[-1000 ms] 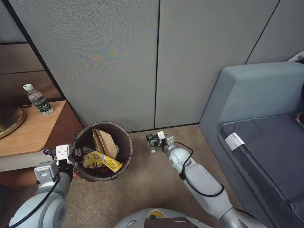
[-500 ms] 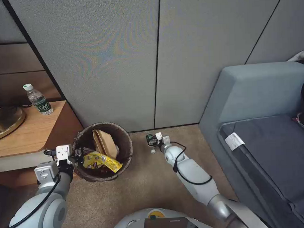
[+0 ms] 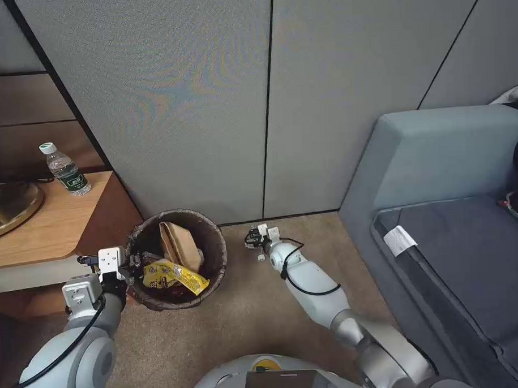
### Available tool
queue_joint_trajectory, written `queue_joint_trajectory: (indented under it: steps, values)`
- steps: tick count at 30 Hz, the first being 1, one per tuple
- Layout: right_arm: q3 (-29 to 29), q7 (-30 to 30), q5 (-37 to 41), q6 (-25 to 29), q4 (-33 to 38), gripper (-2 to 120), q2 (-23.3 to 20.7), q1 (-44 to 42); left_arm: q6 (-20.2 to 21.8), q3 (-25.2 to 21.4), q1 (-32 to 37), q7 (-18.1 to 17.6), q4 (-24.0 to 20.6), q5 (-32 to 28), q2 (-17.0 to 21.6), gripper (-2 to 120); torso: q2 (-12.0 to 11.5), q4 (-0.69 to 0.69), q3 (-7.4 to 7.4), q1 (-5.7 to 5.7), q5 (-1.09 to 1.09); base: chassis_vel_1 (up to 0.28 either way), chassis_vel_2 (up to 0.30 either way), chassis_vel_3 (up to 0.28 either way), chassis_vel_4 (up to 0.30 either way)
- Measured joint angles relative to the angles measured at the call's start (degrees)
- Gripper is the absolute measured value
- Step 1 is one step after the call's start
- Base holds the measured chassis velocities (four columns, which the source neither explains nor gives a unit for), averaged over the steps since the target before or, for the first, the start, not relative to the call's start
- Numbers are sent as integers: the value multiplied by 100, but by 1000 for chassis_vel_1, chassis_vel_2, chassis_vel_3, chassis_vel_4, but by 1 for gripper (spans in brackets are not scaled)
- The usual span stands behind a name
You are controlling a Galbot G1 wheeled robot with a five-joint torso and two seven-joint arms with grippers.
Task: Pick up the trash bin, then pick up the garbage from the floor and place it into the trash bin.
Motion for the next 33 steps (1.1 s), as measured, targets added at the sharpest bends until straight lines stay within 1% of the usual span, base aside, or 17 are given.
queue_joint_trajectory:
  steps: [3,6,20,22,23,24,26,27,28,30,32,33]
  values:
    - [19,-52,-8,22,-292,100,126,96,-2,1,-12,5,19,1,8,3,0,0,0,0,0,0,0,0,0]
    - [42,-61,-16,31,-424,100,189,127,-2,8,-27,8,32,2,9,3,0,0,0,0,0,0,0,0,0]
    - [241,-122,19,12,-713,99,270,139,-3,14,-68,15,67,5,16,3,0,-1,0,0,1,0,0,0,0]
    - [284,-132,41,14,-741,91,276,142,-3,11,-71,16,68,4,18,3,0,0,0,0,1,0,0,0,0]
    - [284,-132,41,14,-741,91,276,142,-3,11,-71,16,68,4,18,3,0,0,0,0,1,0,0,0,0]
    - [304,-138,44,19,-759,84,279,147,-3,10,-72,16,69,4,18,3,0,0,0,0,1,0,0,0,0]
    - [326,-145,54,28,-779,76,281,150,-3,11,-75,16,70,5,18,3,0,0,0,0,1,0,0,0,0]
    - [326,-145,54,28,-779,76,281,150,-3,11,-75,16,70,5,18,3,0,0,0,0,1,0,0,0,0]
    - [331,-148,59,37,-785,74,281,150,-3,12,-77,16,70,4,17,3,0,0,0,0,1,0,0,0,0]
    - [335,-152,63,49,-792,65,281,150,-3,14,-79,16,70,5,17,3,0,-1,0,0,1,0,0,0,0]
    - [335,-153,63,50,-793,65,281,150,-3,14,-79,16,71,5,17,3,0,-1,0,0,1,0,0,0,0]
    - [343,-163,67,67,-798,53,280,148,-3,18,-81,16,71,5,17,3,0,-1,0,0,1,0,0,0,0]
